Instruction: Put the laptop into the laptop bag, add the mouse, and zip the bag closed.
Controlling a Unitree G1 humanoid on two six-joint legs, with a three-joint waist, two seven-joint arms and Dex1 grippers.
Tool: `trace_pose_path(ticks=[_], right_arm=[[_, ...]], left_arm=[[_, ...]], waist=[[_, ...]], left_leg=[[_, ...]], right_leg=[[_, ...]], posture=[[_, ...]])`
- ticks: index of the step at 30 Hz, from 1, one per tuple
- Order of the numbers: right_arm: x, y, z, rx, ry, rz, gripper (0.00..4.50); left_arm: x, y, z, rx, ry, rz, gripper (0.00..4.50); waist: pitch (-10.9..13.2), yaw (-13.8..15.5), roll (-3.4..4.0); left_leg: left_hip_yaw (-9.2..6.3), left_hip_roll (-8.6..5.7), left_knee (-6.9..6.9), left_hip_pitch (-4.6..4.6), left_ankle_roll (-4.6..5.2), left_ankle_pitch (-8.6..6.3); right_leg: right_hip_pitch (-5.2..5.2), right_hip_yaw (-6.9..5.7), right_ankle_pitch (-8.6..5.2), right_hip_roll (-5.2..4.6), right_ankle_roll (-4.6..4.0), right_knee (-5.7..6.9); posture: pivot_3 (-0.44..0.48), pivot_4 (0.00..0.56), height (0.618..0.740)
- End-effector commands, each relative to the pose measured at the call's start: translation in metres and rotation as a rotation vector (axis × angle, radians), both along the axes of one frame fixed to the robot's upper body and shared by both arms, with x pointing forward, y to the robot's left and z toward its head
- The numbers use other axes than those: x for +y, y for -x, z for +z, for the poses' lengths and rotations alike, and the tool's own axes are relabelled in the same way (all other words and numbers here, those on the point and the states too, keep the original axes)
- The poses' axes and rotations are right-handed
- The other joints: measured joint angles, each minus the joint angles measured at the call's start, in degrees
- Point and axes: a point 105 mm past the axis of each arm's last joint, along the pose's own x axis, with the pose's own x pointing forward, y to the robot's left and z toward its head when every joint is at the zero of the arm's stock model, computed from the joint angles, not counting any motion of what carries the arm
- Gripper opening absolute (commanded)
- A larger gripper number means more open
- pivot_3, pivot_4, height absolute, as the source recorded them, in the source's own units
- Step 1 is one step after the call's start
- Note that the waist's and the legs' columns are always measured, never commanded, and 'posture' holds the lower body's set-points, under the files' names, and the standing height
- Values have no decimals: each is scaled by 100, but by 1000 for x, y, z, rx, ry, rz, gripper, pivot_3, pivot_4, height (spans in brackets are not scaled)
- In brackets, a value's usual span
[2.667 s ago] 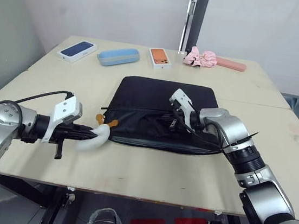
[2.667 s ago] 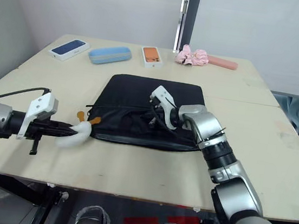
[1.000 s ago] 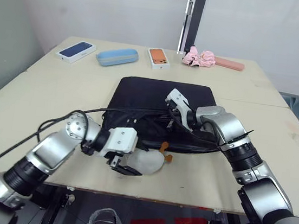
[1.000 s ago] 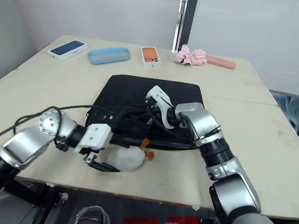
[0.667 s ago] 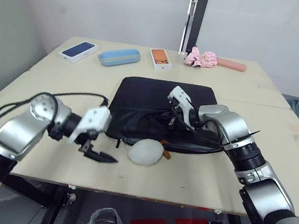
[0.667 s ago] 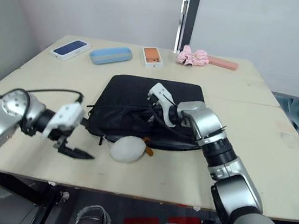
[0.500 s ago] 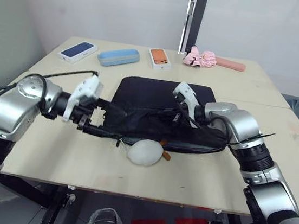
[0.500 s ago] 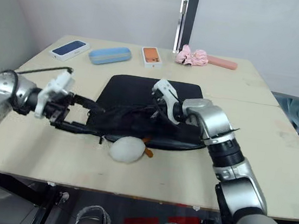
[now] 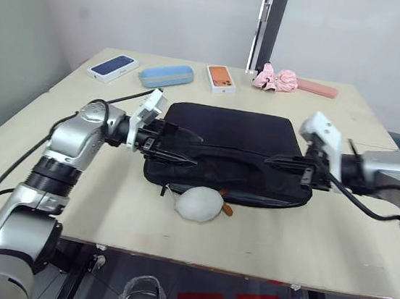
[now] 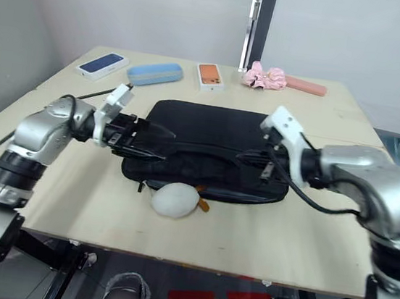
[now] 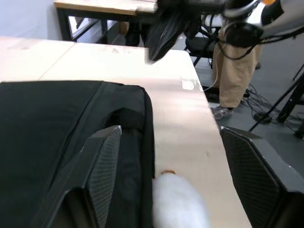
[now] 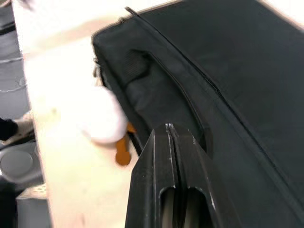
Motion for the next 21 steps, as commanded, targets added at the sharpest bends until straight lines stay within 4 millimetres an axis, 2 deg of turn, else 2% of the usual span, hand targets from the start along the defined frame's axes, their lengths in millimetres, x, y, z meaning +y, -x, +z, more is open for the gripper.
trace_pose_path(ticks=[1,4,9,12,15,19,21], right_arm=[[1,19,12,-65,9,41,0],[-2,19,9,-60,9,5,0],[-4,12,1,-39,-25,-47,0],[1,21,1,-36,-50,4,0],[1,21,1,-38,-54,9,0],[0,3,-11,-16,-48,-46,0],[1,-2,-15,-6,-59,-47,0]], left_arm=[[-2,-4,3,-49,-33,-48,3493],[-1,-3,9,-33,-25,-69,3493],[13,9,2,-50,-111,-88,3493],[12,11,-10,-82,-125,-90,3493],[8,13,-7,-63,-86,-90,3493],[10,17,-2,-76,-82,-89,3493],[12,16,-9,-93,-115,-74,3493]], waist=[[0,-22,0],[0,-31,0],[-1,-50,2],[-2,-24,4],[-1,20,3],[-2,15,3],[-2,-3,4]], left_leg=[[2,1,0,2,0,0],[2,1,2,4,1,1],[4,0,2,4,0,0],[5,-2,-2,4,0,0],[3,-2,0,1,1,0],[2,-2,2,4,0,0],[3,-2,1,5,0,0]], right_leg=[[0,1,0,0,0,0],[-1,2,0,0,1,8],[-3,4,0,-1,1,8],[-1,1,-2,-4,2,2],[-1,-1,-2,-5,2,2],[0,0,-2,-5,2,8],[0,0,-2,-5,2,9]], posture=[[0,150,740],[0,150,740],[0,150,740],[0,150,740],[0,150,740],[0,150,740],[0,150,740]])
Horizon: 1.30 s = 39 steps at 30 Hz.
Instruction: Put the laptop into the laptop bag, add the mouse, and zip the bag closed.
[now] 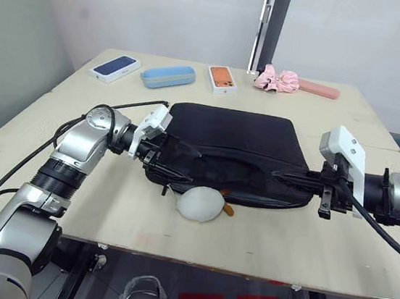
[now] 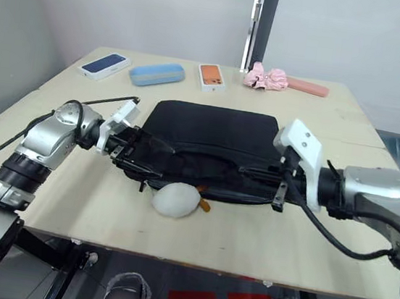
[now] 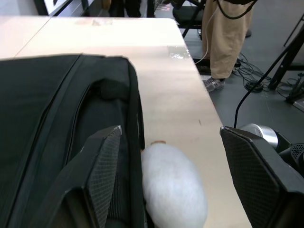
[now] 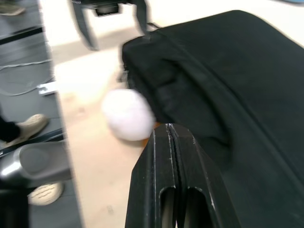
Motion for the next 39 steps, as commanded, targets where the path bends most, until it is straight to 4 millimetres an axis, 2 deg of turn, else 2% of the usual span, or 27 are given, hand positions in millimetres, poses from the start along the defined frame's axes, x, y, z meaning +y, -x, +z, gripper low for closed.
trace_pose_path(ticks=[1,2,4,6,7,9,10,13,15,19,22,24,27,32,35,39], right_arm=[[1,-8,0,-24,-16,-5,0],[0,-10,-2,-21,-16,-7,0],[-1,-10,-5,28,-37,-10,584],[-6,-13,-2,24,-38,-14,1251],[-7,-11,2,10,-37,1,1590],[-8,-4,9,-1,-43,42,2271],[-8,1,12,-5,-46,69,2626],[-13,10,21,-9,-62,105,3613],[-16,16,25,-6,-65,121,4349],[-22,22,32,-14,-79,127,4431],[-24,23,36,-27,-95,126,4431],[-23,24,41,-35,-112,141,4431],[-18,32,47,-42,-101,192,4431],[-21,28,54,-77,-102,166,4431],[-21,26,49,-68,-73,145,4431],[-20,26,46,-66,-52,141,4431]], left_arm=[[7,4,0,-63,-38,-6,3493],[9,2,-3,-65,-59,15,3493],[16,-4,-7,-53,-81,74,3520],[41,-16,-12,109,-66,265,3520],[53,-17,-12,175,-47,323,3761],[77,-15,-10,274,9,415,4371],[88,-13,-9,315,24,458,4500],[120,-6,-11,354,18,589,4500],[134,-1,-9,375,23,652,4500],[146,4,-12,465,38,739,4500],[149,-3,-17,614,109,804,4500],[142,-8,-28,813,178,815,4500],[130,-18,-46,920,149,835,4500],[117,-38,-59,990,160,868,4500],[105,-43,-78,986,108,866,4500],[92,-50,-85,1025,119,853,4500]], waist=[[0,-18,0],[0,-36,0],[0,-56,0],[0,-69,0],[1,-87,1],[2,-139,3],[2,-160,3],[2,-158,3],[2,-157,3],[2,-92,3],[2,-73,3],[2,-54,3],[1,-56,3],[2,-44,2],[1,-32,2],[1,14,1]], left_leg=[[0,0,0,0,0,0],[0,0,0,0,0,0],[1,0,-3,-2,0,0],[-1,0,-3,-4,0,0],[0,0,-3,-4,0,0],[3,0,-4,-4,-1,-1],[3,1,-7,-4,-1,-1],[0,1,-12,-5,0,-2],[0,1,-13,-6,1,-2],[-5,1,-12,-3,2,-3],[-6,0,-8,1,2,-3],[-6,0,-4,2,2,-3],[-6,-1,1,2,2,-2],[-10,1,0,-3,3,-2],[-8,-1,0,-4,3,-2],[-12,-1,-5,-6,5,-2]], right_leg=[[0,0,0,0,0,0],[0,0,0,0,0,0],[-2,0,-1,1,1,-4],[-2,-2,-1,1,2,-7],[-2,-2,-1,1,2,-6],[-8,2,-1,3,2,-4],[-8,1,-2,3,3,-7],[-5,-4,-4,3,3,-19],[-1,-6,-4,2,3,-23],[6,-11,-4,0,3,-25],[9,-10,-4,-1,2,-21],[8,-9,-4,-1,2,-10],[8,-7,-4,-1,2,-4],[8,-11,-4,0,2,-10],[10,-10,-4,-1,2,-17],[15,-16,-3,-1,2,-28]], posture=[[0,150,740],[0,150,740],[0,150,740],[0,150,740],[0,150,740],[0,150,740],[0,150,740],[0,150,740],[0,150,740],[0,150,740],[0,150,740],[0,150,740],[0,150,740],[0,150,740],[0,150,740],[0,150,740]])
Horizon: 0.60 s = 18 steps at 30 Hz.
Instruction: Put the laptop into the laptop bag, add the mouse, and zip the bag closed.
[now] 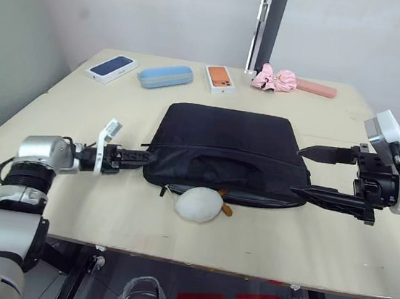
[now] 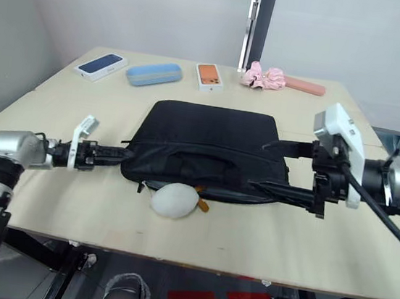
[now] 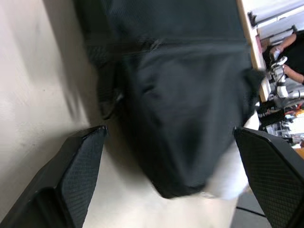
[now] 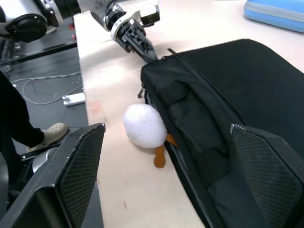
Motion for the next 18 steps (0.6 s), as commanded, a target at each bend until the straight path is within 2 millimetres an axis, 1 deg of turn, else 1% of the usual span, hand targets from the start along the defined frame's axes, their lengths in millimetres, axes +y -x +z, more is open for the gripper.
trace_pose_path(ticks=[1,4,5,9,14,15,17,18], right_arm=[[0,1,6,-49,19,-3,4431],[0,0,6,-53,30,-14,4500],[0,1,5,-52,32,-15,4500],[1,-1,2,-55,45,-15,4500],[3,-6,-1,-57,47,-13,4500],[3,-7,-2,-58,44,-11,4500],[4,-9,-3,-60,42,-9,4500],[5,-10,-4,-61,43,-3,4500]], left_arm=[[-2,-4,-3,18,-16,10,4500],[-3,1,-8,21,-34,-35,3663],[-2,1,-7,19,-33,-38,3275],[9,-10,6,-31,-50,22,1889],[20,-13,19,-57,-43,50,123],[23,-12,22,-60,-40,58,54],[27,-12,25,-61,-37,68,54],[33,-11,26,-67,-46,82,54]], waist=[[0,30,0],[0,65,0],[0,67,0],[0,72,0],[1,58,0],[1,54,0],[2,31,-1],[2,26,-1]], left_leg=[[0,0,0,0,0,0],[0,-1,0,1,0,0],[1,-1,0,1,1,0],[-2,0,0,0,0,0],[-1,0,0,0,0,0],[-2,0,0,-1,0,0],[-2,2,-5,-2,0,0],[-2,2,-9,-5,0,0]], right_leg=[[0,1,0,0,0,1],[1,1,0,-1,0,-1],[2,2,0,-1,0,-2],[0,-1,0,0,0,-1],[0,0,0,0,0,-1],[-1,0,0,0,0,-1],[-2,-2,0,2,0,-6],[-4,-4,0,2,0,-11]], posture=[[0,150,740],[0,150,740],[0,150,740],[0,150,740],[0,150,740],[0,150,740],[0,150,740],[0,150,740]])
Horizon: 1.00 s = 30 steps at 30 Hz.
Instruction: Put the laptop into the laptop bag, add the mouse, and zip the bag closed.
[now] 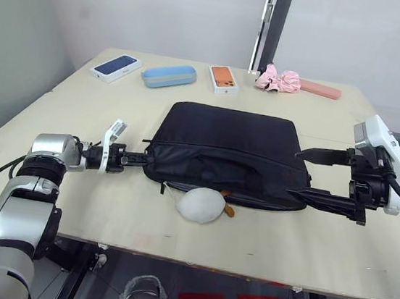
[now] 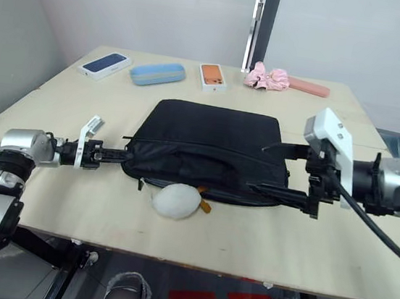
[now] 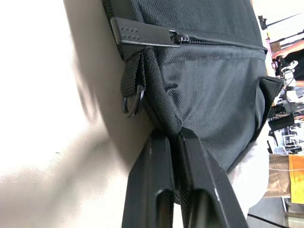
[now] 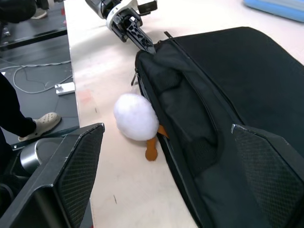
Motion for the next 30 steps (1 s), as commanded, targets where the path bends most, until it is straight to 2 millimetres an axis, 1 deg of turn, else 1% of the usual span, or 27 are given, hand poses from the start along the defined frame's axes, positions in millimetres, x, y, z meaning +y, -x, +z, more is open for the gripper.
trace_pose_path(ticks=[1,6,8,10,14,20,22,23,25,26,27,28,29,30], right_arm=[[5,-2,5,-46,2,23,4500],[10,-10,1,-38,-2,43,4500],[13,-12,-2,-28,-4,58,4500],[16,-13,-5,-22,-3,72,4500],[24,-19,-9,-15,-16,95,4500],[40,-24,-19,0,-26,151,4500],[43,-28,-20,-1,-35,152,3969],[43,-29,-23,17,-39,150,3569],[45,-34,-28,18,-27,144,2993],[46,-35,-30,16,-26,147,2602],[47,-36,-30,12,-26,150,2325],[47,-36,-29,11,-27,153,1971],[48,-38,-29,7,-29,153,1568],[49,-39,-28,4,-33,156,1237]], left_arm=[[22,-3,27,-80,5,52,54],[54,3,37,-97,-48,134,54],[66,6,38,-94,-69,167,54],[74,10,39,-88,-78,187,54],[79,12,37,-82,-95,191,54],[74,16,24,-134,-180,104,54],[77,11,25,-150,-191,139,727],[79,8,28,-156,-187,165,1147],[82,4,32,-174,-184,190,1768],[84,2,33,-181,-196,205,2157],[86,0,33,-180,-205,221,2445],[87,-1,33,-177,-211,233,2829],[87,-1,32,-187,-231,220,3254],[89,-1,32,-189,-256,219,3564]], waist=[[0,-21,0],[1,-120,-1],[1,-155,-1],[1,-168,-1],[2,-153,-2],[2,-135,-2],[2,-131,-2],[2,-121,-2],[2,-91,-2],[2,-83,-2],[2,-78,-2],[2,-78,-2],[2,-80,-2],[2,-83,-2]], left_leg=[[1,0,-3,0,0,0],[1,1,-19,-4,0,0],[1,1,-25,-5,0,0],[2,0,-34,-4,-1,0],[0,-1,-40,-6,-1,0],[-1,-2,-40,-6,-1,0],[-1,-1,-41,-5,-1,1],[-1,-1,-40,-5,-1,1],[-2,-1,-38,-3,-1,1],[-4,-2,-35,-3,-1,1],[-4,-3,-35,0,-1,1],[-4,-3,-35,2,-1,1],[-4,-3,-34,2,-1,1],[-4,-3,-34,2,-1,1]], right_leg=[[0,0,0,0,0,-4],[-1,-6,0,2,0,-21],[-1,-7,0,2,0,-26],[0,-9,0,2,0,-35],[2,-14,0,1,0,-42],[3,-15,1,0,-1,-42],[3,-16,1,0,-1,-41],[3,-15,1,0,-1,-39],[6,-16,1,0,-2,-36],[7,-16,2,-1,-3,-34],[10,-15,2,-2,-3,-34],[14,-15,2,-2,-3,-35],[14,-15,2,-2,-3,-35],[13,-15,2,-2,-2,-35]], posture=[[0,150,740],[0,150,740],[0,150,740],[0,150,740],[0,150,740],[0,150,740],[0,150,740],[0,150,740],[0,150,740],[0,150,740],[0,150,740],[0,150,740],[0,150,740],[0,150,740]])
